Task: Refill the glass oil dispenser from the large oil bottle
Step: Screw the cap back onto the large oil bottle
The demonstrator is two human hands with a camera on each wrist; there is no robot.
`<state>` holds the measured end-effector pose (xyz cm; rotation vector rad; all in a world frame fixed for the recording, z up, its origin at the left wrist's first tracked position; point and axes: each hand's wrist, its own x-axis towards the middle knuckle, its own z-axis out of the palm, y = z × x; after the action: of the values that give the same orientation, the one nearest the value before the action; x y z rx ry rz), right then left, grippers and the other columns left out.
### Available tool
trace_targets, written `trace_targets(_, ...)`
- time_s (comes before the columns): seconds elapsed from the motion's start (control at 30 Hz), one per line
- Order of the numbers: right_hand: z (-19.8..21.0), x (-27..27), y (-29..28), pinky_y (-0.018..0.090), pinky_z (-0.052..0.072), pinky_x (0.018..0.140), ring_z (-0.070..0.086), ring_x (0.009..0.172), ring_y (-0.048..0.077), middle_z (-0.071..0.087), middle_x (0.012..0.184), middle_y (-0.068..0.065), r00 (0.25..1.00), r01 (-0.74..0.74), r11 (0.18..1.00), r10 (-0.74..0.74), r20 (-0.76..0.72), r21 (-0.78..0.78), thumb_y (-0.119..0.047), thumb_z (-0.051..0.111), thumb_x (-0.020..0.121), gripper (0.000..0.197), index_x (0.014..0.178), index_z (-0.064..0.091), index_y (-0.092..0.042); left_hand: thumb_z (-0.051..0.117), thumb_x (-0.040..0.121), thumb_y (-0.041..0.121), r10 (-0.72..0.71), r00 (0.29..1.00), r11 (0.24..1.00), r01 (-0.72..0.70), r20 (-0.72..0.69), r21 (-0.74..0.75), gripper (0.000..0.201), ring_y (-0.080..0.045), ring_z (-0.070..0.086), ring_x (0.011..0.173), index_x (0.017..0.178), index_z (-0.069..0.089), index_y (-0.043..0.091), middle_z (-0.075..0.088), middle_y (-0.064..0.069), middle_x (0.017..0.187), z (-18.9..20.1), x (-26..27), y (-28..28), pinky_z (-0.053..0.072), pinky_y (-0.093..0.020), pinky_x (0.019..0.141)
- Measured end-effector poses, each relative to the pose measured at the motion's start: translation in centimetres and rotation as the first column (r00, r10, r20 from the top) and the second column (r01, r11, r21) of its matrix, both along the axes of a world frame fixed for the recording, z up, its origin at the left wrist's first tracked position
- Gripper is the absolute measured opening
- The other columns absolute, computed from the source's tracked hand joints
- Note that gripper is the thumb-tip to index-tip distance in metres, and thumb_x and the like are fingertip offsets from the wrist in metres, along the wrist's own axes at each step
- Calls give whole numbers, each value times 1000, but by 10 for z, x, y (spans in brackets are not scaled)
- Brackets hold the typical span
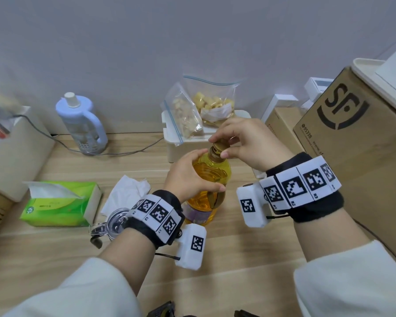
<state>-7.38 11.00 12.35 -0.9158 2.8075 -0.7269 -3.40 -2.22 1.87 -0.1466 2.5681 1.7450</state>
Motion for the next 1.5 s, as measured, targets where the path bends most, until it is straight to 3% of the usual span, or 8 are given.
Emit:
trace_targets(0.57, -1, 9, -20, 32, 45, 66, 60, 84, 24, 61, 84, 6, 956, 240, 894, -150, -252, 379, -58, 63, 73, 51, 95, 65, -12, 88, 47, 34, -42, 999, 997, 40, -30, -59, 89, -8, 46, 116, 127, 49, 26, 53, 11, 125, -1, 0, -2, 36, -24, 91)
trace_targets(0.67, 4, 13, -17, 37, 44, 79, 55, 110, 25, 56, 121, 1, 989, 98, 892, -36, -147, 442, -44, 65, 78, 52, 123, 49, -24, 88, 48, 33, -41, 999, 998, 39, -29, -57, 94, -5, 43, 110, 131, 45, 24, 48, 14, 117, 1, 0, -3, 36, -24, 90)
trace_targets(0.77, 2, 15, -17, 36, 42, 78, 54, 107, 26, 55, 115, 2, 988, 71, 895, -2, -156, 441, -22, 62, 84, 34, 117, 54, -22, 88, 47, 33, -44, 999, 998, 42, -31, -51, 94, -7, 45, 109, 130, 46, 25, 53, 9, 121, 1, -1, -1, 39, -26, 92)
trace_targets(0.97, 1, 20, -26, 33, 38, 65, 52, 78, 25, 46, 78, 5, 945, 255, 863, -128, -300, 436, -51, 54, 84, 41, 88, 60, -10, 82, 38, 50, -39, 999, 998, 38, -33, -42, 79, -10, 53, 111, 110, 56, 32, 61, 12, 118, -5, 0, -1, 46, -39, 96)
trace_targets(1.13, 5, 19, -21, 38, 40, 73, 57, 105, 28, 60, 113, 4, 984, 126, 871, -48, -173, 475, -39, 56, 86, 38, 119, 49, -22, 87, 46, 37, -36, 998, 998, 34, -41, -54, 91, -5, 46, 107, 128, 47, 27, 52, 15, 116, -1, -1, -2, 40, -27, 92)
trace_targets(1.23, 0, 21, -20, 34, 35, 67, 58, 100, 29, 62, 111, 6, 969, 146, 856, -23, -246, 496, -33, 50, 91, 27, 113, 49, -17, 88, 45, 38, -38, 998, 998, 35, -44, -57, 88, -8, 49, 106, 124, 50, 30, 56, 12, 114, -2, 0, -1, 43, -29, 91)
trace_targets(1.37, -6, 25, -23, 35, 34, 64, 61, 96, 32, 65, 104, 11, 929, 298, 791, -111, -353, 535, -58, 37, 88, 59, 114, 47, -6, 85, 39, 47, -34, 999, 998, 32, -31, -53, 75, -8, 52, 111, 107, 57, 32, 61, 13, 117, -7, 0, -1, 43, -30, 92)
trace_targets(1.5, 1, 25, -13, 35, 39, 70, 59, 102, 29, 61, 117, 6, 981, 148, 893, -80, -175, 424, -44, 46, 91, 44, 127, 37, -21, 88, 43, 39, -35, 999, 998, 33, -37, -53, 88, -7, 49, 110, 123, 52, 28, 55, 14, 118, -3, -1, -3, 41, -26, 93)
